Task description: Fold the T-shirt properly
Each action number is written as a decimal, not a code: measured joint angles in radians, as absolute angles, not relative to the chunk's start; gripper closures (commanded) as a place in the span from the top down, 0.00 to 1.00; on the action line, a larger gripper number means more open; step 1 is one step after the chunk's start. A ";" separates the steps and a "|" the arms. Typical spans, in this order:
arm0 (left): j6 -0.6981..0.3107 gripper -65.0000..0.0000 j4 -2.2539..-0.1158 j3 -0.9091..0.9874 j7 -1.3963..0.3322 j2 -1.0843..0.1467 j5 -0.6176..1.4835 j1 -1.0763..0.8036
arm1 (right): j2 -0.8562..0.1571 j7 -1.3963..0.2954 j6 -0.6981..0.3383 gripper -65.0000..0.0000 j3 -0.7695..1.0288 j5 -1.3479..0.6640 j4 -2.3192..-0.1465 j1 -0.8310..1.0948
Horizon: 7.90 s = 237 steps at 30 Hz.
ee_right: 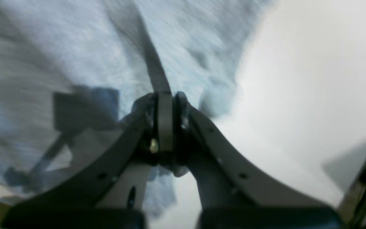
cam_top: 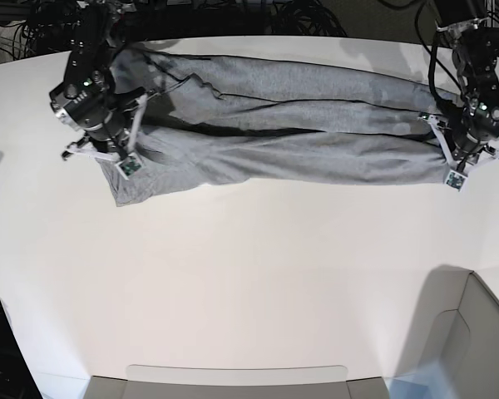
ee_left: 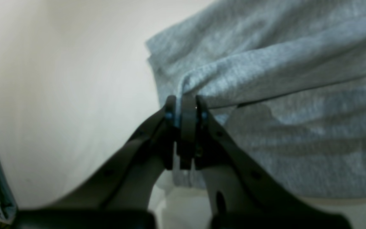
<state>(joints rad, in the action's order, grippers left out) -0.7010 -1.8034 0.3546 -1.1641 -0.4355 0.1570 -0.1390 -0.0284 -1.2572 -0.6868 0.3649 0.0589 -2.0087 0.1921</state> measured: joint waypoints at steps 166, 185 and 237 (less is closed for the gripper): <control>-0.700 0.00 -1.876 0.629 -1.406 -0.236 0.037 -0.030 | -0.022 -1.314 -0.687 0.37 0.400 0.059 -1.911 0.169; -0.700 0.00 -1.876 0.628 -1.406 -0.196 0.038 -0.051 | -0.021 -1.314 -0.687 0.37 0.400 0.059 -1.911 0.169; -0.700 0.00 -1.978 0.527 -1.407 -0.089 0.030 -0.080 | -0.019 -1.317 -0.687 0.37 0.400 0.059 -1.911 0.173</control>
